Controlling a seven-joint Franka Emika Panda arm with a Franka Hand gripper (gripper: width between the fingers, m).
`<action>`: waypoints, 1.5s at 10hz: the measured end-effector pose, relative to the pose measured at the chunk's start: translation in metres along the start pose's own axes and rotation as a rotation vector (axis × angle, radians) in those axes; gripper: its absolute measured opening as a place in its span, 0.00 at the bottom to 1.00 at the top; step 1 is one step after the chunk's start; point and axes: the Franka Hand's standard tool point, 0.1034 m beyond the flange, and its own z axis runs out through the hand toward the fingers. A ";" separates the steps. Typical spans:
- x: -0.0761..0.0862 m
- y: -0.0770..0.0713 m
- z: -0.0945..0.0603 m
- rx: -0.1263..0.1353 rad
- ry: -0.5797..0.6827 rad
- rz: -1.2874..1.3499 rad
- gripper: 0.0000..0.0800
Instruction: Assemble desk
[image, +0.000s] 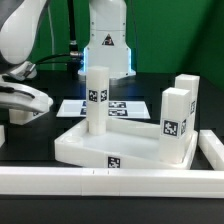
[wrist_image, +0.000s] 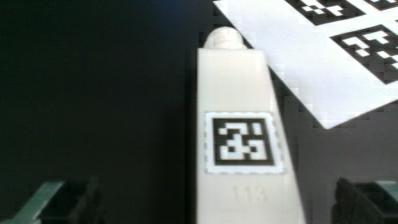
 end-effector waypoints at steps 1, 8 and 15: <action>0.002 -0.001 0.001 -0.002 0.001 0.004 0.81; 0.010 -0.012 0.009 -0.013 0.013 0.006 0.36; -0.031 -0.029 -0.043 -0.030 0.030 -0.011 0.36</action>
Offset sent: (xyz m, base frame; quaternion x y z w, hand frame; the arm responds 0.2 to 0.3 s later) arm 0.0020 0.0196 -0.0119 -0.0012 0.0086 0.0074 0.9999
